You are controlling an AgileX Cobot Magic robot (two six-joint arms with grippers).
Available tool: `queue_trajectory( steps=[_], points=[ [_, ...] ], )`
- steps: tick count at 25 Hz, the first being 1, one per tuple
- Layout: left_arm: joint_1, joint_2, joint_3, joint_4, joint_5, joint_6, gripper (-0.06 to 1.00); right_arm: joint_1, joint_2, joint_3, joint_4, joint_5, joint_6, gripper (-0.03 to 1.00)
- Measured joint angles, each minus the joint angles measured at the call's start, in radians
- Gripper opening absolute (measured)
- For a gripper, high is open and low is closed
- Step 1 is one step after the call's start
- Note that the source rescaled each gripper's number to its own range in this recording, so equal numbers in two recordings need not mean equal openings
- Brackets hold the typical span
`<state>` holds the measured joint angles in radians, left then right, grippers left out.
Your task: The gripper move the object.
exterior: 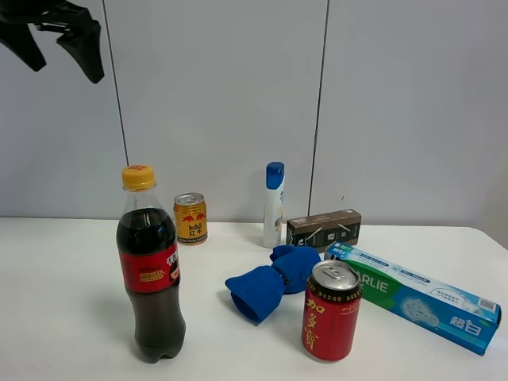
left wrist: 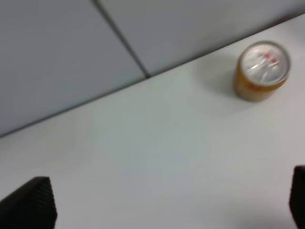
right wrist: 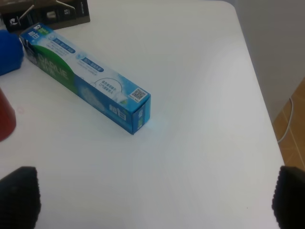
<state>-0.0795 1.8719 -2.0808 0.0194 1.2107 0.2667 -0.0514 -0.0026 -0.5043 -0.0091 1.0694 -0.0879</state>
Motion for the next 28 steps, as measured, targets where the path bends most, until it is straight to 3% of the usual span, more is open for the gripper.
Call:
queue_trajectory(
  steps=[11, 23, 28],
  points=[
    [0.183, -0.274, 0.433, -0.001, -0.002, -0.023, 1.00, 0.000, 0.000, 0.000, 0.000, 0.000, 0.000, 1.00],
    [0.317, -0.895, 0.969, -0.126, -0.011, -0.031, 1.00, 0.000, 0.000, 0.000, 0.000, 0.000, 0.000, 1.00],
    [0.357, -1.194, 1.167, -0.140, -0.057, -0.006, 1.00, 0.000, 0.000, 0.000, 0.000, 0.000, 0.000, 1.00]
  ],
)
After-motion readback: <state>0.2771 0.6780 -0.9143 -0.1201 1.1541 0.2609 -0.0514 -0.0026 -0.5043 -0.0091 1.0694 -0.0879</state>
